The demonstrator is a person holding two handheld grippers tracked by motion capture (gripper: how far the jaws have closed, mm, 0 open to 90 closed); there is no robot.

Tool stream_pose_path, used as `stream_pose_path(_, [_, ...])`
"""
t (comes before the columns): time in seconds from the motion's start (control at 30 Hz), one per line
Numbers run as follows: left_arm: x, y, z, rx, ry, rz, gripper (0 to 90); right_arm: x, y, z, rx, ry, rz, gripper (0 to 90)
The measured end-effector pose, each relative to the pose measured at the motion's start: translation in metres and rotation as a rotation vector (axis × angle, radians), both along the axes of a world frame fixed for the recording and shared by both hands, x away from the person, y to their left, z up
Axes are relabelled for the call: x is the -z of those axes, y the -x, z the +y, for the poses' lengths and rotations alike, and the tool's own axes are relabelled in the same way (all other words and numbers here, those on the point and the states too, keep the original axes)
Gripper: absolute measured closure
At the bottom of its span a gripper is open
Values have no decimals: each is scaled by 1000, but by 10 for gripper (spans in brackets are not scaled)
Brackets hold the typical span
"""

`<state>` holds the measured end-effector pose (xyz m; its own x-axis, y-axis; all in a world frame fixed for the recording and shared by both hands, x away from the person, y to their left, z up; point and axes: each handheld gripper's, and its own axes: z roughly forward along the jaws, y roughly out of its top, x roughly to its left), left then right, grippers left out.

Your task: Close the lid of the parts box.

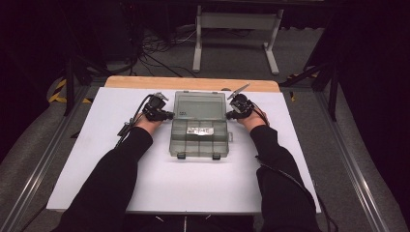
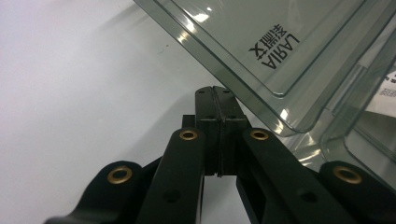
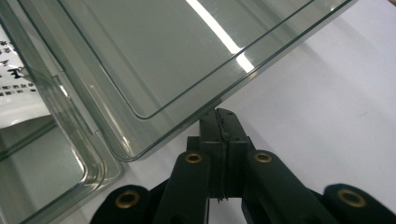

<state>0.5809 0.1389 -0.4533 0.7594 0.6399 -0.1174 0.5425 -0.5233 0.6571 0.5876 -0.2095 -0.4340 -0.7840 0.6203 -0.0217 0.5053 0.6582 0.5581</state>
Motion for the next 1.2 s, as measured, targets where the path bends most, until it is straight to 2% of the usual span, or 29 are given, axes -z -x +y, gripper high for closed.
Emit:
stream_pose_path(0.27, [0,-1,-2,-4,6,-9,897,0,-2,1,0,-3,-11,898])
stream_pose_path(0.4, [-1,1,-4,-13,2,-39,897,0,-1,1,5,-6,-20,898])
stream_pose_path(0.5, [-4,1,-4,-14,8,-40,897,0,0,0,13,-22,-24,899])
stream_pose_path(0.8, [-10,3,-3,-27,16,-64,897,-10,1,-3,18,-44,-56,898])
stream_pose_path(0.9, [-13,3,-2,-22,12,-87,897,-12,1,-4,16,-47,-63,898])
stream_pose_path(1.03, [-15,5,-3,-32,24,-89,897,-16,1,-5,22,-63,-75,898])
stream_pose_path(1.2, [-20,5,-4,-35,20,-101,897,-20,2,-5,20,-67,-86,899])
